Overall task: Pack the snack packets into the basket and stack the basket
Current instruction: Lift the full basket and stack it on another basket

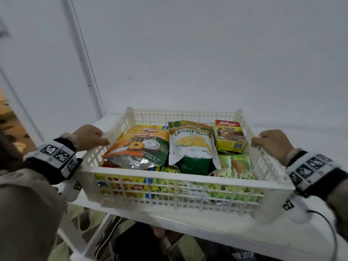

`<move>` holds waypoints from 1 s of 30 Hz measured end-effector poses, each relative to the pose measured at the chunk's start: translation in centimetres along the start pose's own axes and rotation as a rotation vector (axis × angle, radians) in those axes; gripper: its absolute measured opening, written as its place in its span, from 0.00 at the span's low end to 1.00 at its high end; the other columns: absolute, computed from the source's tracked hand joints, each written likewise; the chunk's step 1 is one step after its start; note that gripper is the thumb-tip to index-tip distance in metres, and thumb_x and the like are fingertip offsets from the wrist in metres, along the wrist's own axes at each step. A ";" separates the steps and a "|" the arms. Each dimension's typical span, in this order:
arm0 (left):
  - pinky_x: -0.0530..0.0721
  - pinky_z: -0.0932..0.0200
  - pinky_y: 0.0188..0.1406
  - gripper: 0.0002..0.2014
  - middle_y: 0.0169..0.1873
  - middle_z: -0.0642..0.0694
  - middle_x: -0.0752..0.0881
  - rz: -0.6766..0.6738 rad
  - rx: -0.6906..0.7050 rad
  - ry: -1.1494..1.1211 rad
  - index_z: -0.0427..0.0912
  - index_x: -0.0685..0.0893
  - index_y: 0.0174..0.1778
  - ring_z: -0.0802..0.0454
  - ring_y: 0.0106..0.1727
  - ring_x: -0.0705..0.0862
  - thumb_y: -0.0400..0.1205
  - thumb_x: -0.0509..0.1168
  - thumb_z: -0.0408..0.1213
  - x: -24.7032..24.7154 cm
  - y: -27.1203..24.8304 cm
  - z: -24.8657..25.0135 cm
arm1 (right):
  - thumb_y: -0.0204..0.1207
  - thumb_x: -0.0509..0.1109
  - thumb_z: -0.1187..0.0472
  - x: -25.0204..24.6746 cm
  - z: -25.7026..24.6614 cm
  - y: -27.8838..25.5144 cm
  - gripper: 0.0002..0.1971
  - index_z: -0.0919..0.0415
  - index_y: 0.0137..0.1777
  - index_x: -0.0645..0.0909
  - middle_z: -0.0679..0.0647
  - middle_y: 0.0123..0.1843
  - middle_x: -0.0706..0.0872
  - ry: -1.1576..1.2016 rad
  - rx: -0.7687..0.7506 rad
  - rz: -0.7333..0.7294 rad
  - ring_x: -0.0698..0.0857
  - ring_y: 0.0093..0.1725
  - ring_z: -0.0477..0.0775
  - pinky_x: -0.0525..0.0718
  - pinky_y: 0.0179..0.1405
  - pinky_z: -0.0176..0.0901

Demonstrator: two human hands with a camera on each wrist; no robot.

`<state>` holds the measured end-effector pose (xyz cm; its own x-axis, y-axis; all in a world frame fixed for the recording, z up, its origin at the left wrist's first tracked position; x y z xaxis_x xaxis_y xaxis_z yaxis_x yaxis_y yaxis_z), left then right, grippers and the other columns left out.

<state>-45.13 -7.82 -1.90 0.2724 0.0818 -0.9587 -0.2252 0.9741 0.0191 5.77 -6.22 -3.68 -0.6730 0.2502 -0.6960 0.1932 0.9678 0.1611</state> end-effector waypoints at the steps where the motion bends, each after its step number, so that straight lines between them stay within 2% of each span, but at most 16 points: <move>1: 0.67 0.58 0.30 0.16 0.25 0.42 0.77 -0.008 -0.009 0.007 0.33 0.80 0.27 0.48 0.31 0.74 0.76 0.70 0.39 -0.1 0.7 -1.3 | 0.65 0.73 0.68 1.4 -1.0 0.4 0.11 0.68 0.27 0.73 0.61 0.28 0.67 -0.009 -0.007 -0.011 0.66 0.30 0.56 0.60 0.26 0.45; 3: 0.68 0.59 0.31 0.15 0.33 0.38 0.81 -0.031 -0.019 0.029 0.28 0.85 0.37 0.46 0.37 0.77 0.76 0.69 0.40 -0.1 2.1 -3.6 | 0.65 0.73 0.67 4.0 -2.7 1.4 0.12 0.67 0.27 0.73 0.62 0.28 0.68 -0.036 -0.017 -0.034 0.66 0.30 0.56 0.60 0.26 0.45; 5: 0.68 0.62 0.30 0.16 0.35 0.38 0.81 -0.045 -0.026 0.040 0.26 0.86 0.41 0.46 0.39 0.77 0.76 0.69 0.41 0.0 3.9 -5.3 | 0.65 0.73 0.67 5.9 -3.9 2.7 0.12 0.67 0.27 0.72 0.61 0.28 0.68 -0.041 -0.019 -0.037 0.65 0.29 0.56 0.60 0.26 0.46; 8: 0.67 0.62 0.30 0.16 0.35 0.38 0.81 -0.045 -0.027 0.049 0.27 0.86 0.41 0.45 0.39 0.77 0.77 0.69 0.41 -0.2 7.2 -6.6 | 0.65 0.73 0.68 8.1 -5.0 5.2 0.13 0.67 0.27 0.72 0.61 0.29 0.69 -0.006 0.003 -0.025 0.67 0.30 0.55 0.60 0.27 0.46; 11: 0.67 0.62 0.30 0.14 0.33 0.40 0.79 -0.059 -0.013 0.051 0.32 0.84 0.37 0.47 0.38 0.76 0.77 0.68 0.42 -0.5 10.9 -6.9 | 0.66 0.73 0.67 9.5 -5.6 7.7 0.14 0.76 0.27 0.75 0.62 0.28 0.70 -0.029 0.040 -0.008 0.68 0.31 0.56 0.62 0.27 0.46; 13: 0.67 0.62 0.30 0.14 0.33 0.41 0.80 -0.073 0.002 0.057 0.34 0.84 0.37 0.47 0.38 0.77 0.77 0.68 0.43 -0.3 13.4 -6.9 | 0.66 0.73 0.66 10.4 -6.0 9.3 0.16 0.83 0.31 0.76 0.63 0.29 0.71 -0.047 0.060 0.003 0.69 0.31 0.58 0.64 0.27 0.45; 16: 0.68 0.61 0.31 0.13 0.35 0.42 0.82 -0.082 0.026 0.035 0.35 0.85 0.38 0.47 0.39 0.78 0.77 0.68 0.43 -0.1 17.0 -6.5 | 0.67 0.73 0.65 11.2 -6.6 11.5 0.17 0.85 0.37 0.79 0.63 0.29 0.73 -0.071 0.072 0.020 0.70 0.31 0.58 0.65 0.28 0.45; 19: 0.69 0.62 0.31 0.15 0.35 0.41 0.82 -0.092 0.051 0.021 0.32 0.85 0.40 0.47 0.39 0.78 0.77 0.68 0.44 0.1 20.2 -5.9 | 0.67 0.73 0.66 11.6 -7.0 13.1 0.16 0.82 0.31 0.76 0.62 0.28 0.71 -0.082 0.091 0.032 0.69 0.30 0.58 0.64 0.28 0.45; 21: 0.69 0.62 0.30 0.15 0.34 0.42 0.81 -0.104 0.069 0.016 0.31 0.85 0.40 0.47 0.38 0.78 0.77 0.68 0.43 0.3 22.0 -5.6 | 0.67 0.73 0.66 11.9 -7.3 14.0 0.14 0.72 0.27 0.73 0.60 0.26 0.69 -0.085 0.102 0.036 0.66 0.28 0.57 0.62 0.27 0.45; 25: 0.65 0.59 0.29 0.17 0.27 0.45 0.73 -0.127 0.098 0.031 0.36 0.74 0.27 0.50 0.32 0.71 0.78 0.67 0.42 1.0 24.5 -5.4 | 0.69 0.72 0.66 12.4 -7.5 15.3 0.16 0.67 0.26 0.68 0.60 0.27 0.70 -0.115 0.114 0.015 0.68 0.30 0.57 0.63 0.28 0.46; 28: 0.68 0.61 0.29 0.14 0.29 0.44 0.75 -0.152 0.109 0.010 0.36 0.75 0.32 0.49 0.34 0.73 0.78 0.67 0.40 1.3 24.9 -5.1 | 0.70 0.71 0.67 12.8 -7.2 15.6 0.18 0.64 0.26 0.65 0.61 0.30 0.71 -0.108 0.126 -0.012 0.69 0.32 0.57 0.63 0.31 0.48; 30: 0.68 0.62 0.30 0.12 0.32 0.43 0.77 -0.155 0.123 0.007 0.34 0.77 0.35 0.48 0.37 0.75 0.78 0.66 0.40 1.3 24.9 -5.1 | 0.71 0.70 0.67 13.0 -7.1 15.5 0.15 0.66 0.28 0.67 0.63 0.33 0.74 -0.102 0.138 -0.024 0.71 0.35 0.58 0.65 0.35 0.48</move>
<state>-55.14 15.51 -4.08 0.2881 -0.0728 -0.9548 -0.0645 0.9934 -0.0952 -5.03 12.20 -5.24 -0.6042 0.2164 -0.7668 0.2790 0.9589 0.0508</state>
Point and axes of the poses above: each hand's wrist, its own y-axis towards the middle knuckle, its own x-axis out of the palm, z = x × y, the point moved 9 cm from there along y, towards the middle knuckle
